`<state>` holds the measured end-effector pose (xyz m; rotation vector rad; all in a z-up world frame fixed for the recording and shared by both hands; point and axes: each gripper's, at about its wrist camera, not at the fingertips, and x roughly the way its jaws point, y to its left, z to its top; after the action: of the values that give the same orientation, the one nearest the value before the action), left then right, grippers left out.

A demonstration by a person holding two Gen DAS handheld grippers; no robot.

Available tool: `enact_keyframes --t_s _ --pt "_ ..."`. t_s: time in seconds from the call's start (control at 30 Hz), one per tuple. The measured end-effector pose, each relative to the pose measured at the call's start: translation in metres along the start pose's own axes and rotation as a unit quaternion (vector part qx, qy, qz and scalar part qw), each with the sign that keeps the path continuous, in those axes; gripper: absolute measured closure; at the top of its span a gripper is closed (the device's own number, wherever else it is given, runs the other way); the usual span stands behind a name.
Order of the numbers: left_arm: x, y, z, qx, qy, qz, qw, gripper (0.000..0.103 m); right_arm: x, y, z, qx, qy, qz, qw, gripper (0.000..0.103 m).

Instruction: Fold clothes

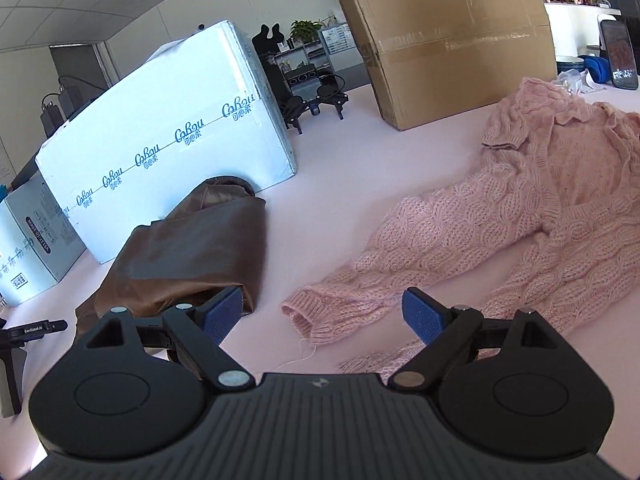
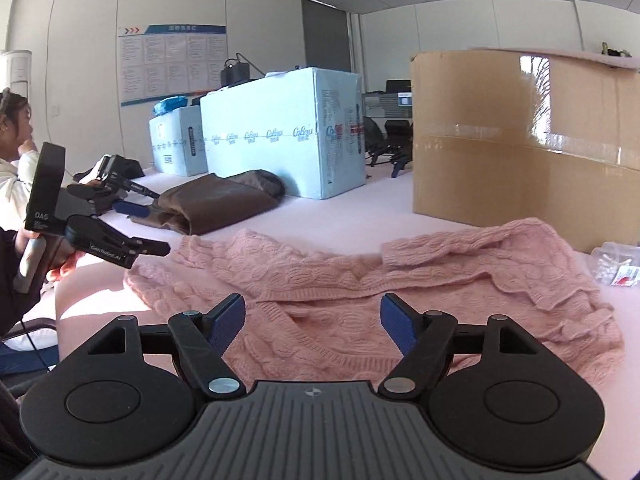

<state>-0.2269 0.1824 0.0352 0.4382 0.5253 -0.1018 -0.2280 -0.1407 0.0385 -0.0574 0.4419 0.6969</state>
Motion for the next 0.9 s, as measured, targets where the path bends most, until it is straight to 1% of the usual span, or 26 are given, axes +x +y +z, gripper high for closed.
enact_keyframes --t_s 0.07,0.1,0.17,0.23,0.27,0.3,0.37,0.4,0.43,0.47,0.53,0.6,0.67,0.7,0.77,0.8,0.9 --pt "0.007 -0.009 0.004 0.015 0.006 -0.009 0.9998 0.017 0.009 0.000 -0.006 0.004 0.022 0.010 1.000 0.030" --pt "0.012 -0.012 0.007 0.013 0.011 -0.014 0.9998 0.017 0.008 -0.001 -0.008 0.011 0.029 0.009 0.999 0.028" --pt "0.024 -0.010 0.013 -0.030 0.037 -0.018 0.9987 0.017 0.008 -0.005 -0.012 0.026 0.039 0.003 0.999 0.028" --pt "0.037 -0.006 0.019 -0.081 0.068 -0.019 0.9942 0.018 0.010 -0.009 -0.013 0.039 0.048 -0.006 0.998 0.027" --pt "0.042 -0.002 0.021 -0.108 0.084 -0.018 0.9904 0.018 0.010 -0.009 -0.014 0.042 0.050 -0.008 0.998 0.027" --pt "0.045 0.001 0.022 -0.131 0.093 -0.026 0.9867 0.018 0.010 -0.009 -0.015 0.043 0.052 -0.009 0.998 0.027" --pt "0.047 0.009 0.023 -0.168 0.097 -0.060 0.9791 0.018 0.010 -0.009 -0.017 0.047 0.055 -0.011 0.997 0.027" --pt "0.050 0.012 0.025 -0.191 0.105 -0.073 0.9733 0.018 0.009 -0.009 -0.018 0.049 0.056 -0.012 0.997 0.027" --pt "0.056 0.016 0.026 -0.216 0.119 -0.083 0.9656 0.018 0.009 -0.010 -0.019 0.051 0.058 -0.013 0.997 0.026" --pt "0.060 0.019 0.027 -0.238 0.131 -0.081 0.9590 0.018 0.009 -0.009 -0.020 0.048 0.058 -0.012 0.997 0.026" --pt "0.068 0.025 0.028 -0.272 0.153 -0.057 0.9483 0.018 0.009 -0.005 -0.020 0.040 0.057 -0.011 0.997 0.025" --pt "0.070 0.031 0.026 -0.294 0.161 -0.036 0.9414 0.018 0.007 -0.003 -0.021 0.034 0.056 -0.009 0.998 0.024" --pt "0.069 0.040 0.021 -0.324 0.167 -0.038 0.9305 0.018 0.006 -0.001 -0.021 0.031 0.054 -0.009 0.998 0.021" --pt "0.070 0.043 0.019 -0.335 0.171 -0.045 0.9257 0.018 0.005 0.000 -0.021 0.027 0.053 -0.007 0.998 0.020" --pt "0.072 0.050 0.015 -0.359 0.178 -0.062 0.9142 0.018 0.004 0.002 -0.021 0.023 0.051 -0.005 0.998 0.020" --pt "0.073 0.051 0.014 -0.365 0.181 -0.066 0.9111 0.018 0.004 0.003 -0.021 0.020 0.051 -0.004 0.998 0.019" --pt "0.076 0.053 0.017 -0.367 0.184 -0.068 0.9092 0.018 0.002 0.006 -0.022 0.014 0.049 -0.002 0.999 0.019"
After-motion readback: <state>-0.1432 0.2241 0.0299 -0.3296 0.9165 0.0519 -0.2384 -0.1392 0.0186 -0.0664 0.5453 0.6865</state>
